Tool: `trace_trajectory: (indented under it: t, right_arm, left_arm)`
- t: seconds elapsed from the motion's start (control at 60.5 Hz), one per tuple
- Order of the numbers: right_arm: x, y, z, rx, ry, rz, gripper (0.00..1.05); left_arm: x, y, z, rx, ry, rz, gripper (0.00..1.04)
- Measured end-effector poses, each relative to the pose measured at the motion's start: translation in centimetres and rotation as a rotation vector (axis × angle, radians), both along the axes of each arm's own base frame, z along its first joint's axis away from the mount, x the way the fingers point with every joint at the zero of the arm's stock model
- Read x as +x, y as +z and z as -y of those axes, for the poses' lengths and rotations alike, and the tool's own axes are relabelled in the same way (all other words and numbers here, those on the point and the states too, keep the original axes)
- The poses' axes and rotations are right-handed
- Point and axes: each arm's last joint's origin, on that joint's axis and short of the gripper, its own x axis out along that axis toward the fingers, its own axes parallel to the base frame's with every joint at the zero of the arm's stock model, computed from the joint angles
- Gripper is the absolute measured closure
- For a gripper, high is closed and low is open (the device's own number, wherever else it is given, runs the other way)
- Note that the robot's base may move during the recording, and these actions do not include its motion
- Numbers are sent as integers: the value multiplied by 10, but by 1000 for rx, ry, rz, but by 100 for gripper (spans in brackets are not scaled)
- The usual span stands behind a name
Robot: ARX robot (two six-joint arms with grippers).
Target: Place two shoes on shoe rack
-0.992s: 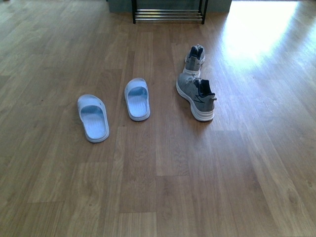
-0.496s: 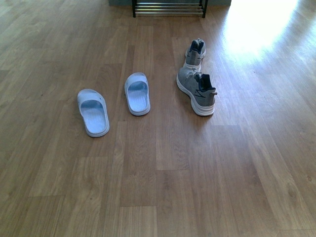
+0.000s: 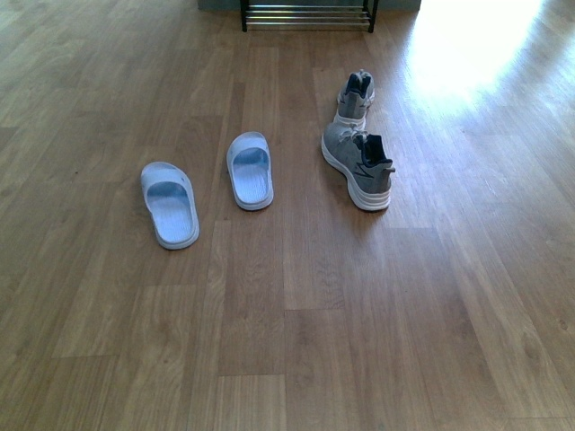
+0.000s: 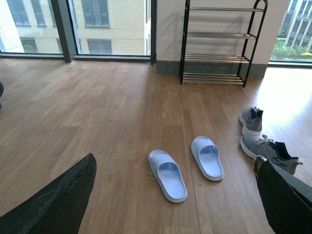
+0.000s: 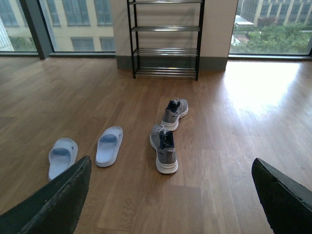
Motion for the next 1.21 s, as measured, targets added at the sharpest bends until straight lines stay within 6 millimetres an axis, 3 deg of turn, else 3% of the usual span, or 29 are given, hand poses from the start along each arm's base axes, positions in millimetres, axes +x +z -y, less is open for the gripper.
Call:
trace_trajectory:
  t: [1.207]
  right_arm:
    - [0,0,0,0,0,0,9]
  left_arm:
    - [0,0,0,0,0,0,9]
